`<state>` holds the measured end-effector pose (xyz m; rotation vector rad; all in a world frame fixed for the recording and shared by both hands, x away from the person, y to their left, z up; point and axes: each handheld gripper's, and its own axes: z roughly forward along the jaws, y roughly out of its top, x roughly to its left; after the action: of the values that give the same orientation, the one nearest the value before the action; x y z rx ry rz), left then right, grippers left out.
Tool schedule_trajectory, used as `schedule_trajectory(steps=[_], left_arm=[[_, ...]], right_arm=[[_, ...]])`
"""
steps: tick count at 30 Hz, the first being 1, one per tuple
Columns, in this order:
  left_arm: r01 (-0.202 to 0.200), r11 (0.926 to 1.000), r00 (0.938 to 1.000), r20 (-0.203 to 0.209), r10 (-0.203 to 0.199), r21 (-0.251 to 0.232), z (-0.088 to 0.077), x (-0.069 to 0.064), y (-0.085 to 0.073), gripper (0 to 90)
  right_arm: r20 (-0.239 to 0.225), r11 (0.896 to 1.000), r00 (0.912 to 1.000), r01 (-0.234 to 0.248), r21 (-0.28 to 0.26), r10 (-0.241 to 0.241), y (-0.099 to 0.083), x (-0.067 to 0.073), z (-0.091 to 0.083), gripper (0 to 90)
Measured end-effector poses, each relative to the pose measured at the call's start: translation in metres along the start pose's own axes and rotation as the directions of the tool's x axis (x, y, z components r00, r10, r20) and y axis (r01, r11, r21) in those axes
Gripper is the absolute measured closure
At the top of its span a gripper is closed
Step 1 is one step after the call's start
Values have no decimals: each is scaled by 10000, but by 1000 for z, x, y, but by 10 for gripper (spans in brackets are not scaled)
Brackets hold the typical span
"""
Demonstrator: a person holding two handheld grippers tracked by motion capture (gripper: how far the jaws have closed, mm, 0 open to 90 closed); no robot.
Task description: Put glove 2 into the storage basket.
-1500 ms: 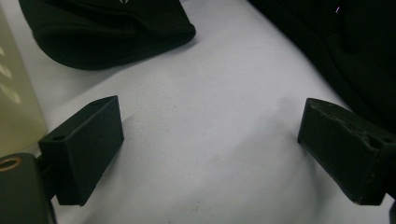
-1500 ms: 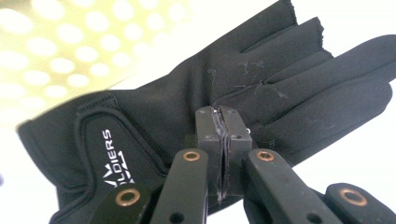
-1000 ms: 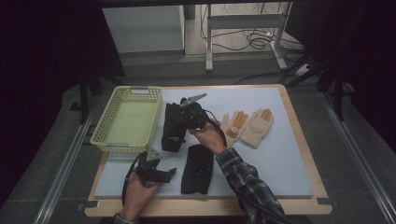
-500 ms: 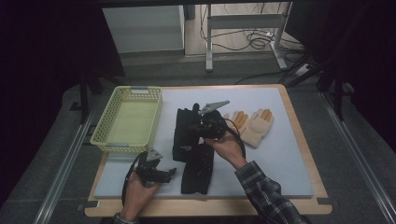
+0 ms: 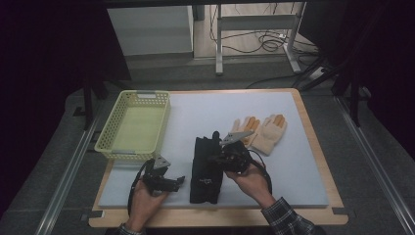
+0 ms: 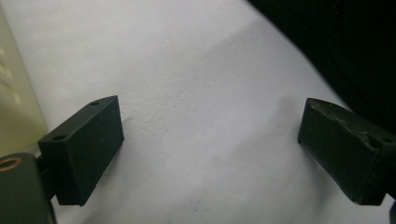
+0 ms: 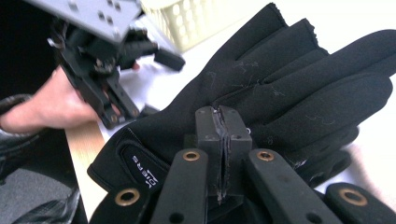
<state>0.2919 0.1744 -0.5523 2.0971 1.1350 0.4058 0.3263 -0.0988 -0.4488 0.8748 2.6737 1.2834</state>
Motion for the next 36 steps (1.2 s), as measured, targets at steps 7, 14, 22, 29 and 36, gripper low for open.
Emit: schedule_trajectory(steps=[7, 14, 22, 29, 36], left_arm=[[-3, 10000, 10000, 0, 3, -5, 0, 0, 0, 71], [1, 10000, 10000, -6, -1, -10, 0, 0, 0, 71], [-272, 9996, 9996, -61, 273, 93, -3, 0, -1, 62], [-147, 9998, 9988, -455, 152, 123, -16, 11, -7, 50], [244, 9995, 9951, -961, -225, 195, -25, 27, -15, 49]], right_arm=[[735, 9973, 9965, -453, 571, 411, -29, -12, 29, 862], [850, 9976, 9963, -161, 667, 104, -46, -12, 44, 615], [1146, 9989, 9924, 457, -63, -447, -48, -24, 7, 560], [873, 9977, 9942, 602, 321, -628, -74, -28, 4, 750], [560, 9901, 9902, 1238, 659, -1276, -91, -12, 13, 835]])
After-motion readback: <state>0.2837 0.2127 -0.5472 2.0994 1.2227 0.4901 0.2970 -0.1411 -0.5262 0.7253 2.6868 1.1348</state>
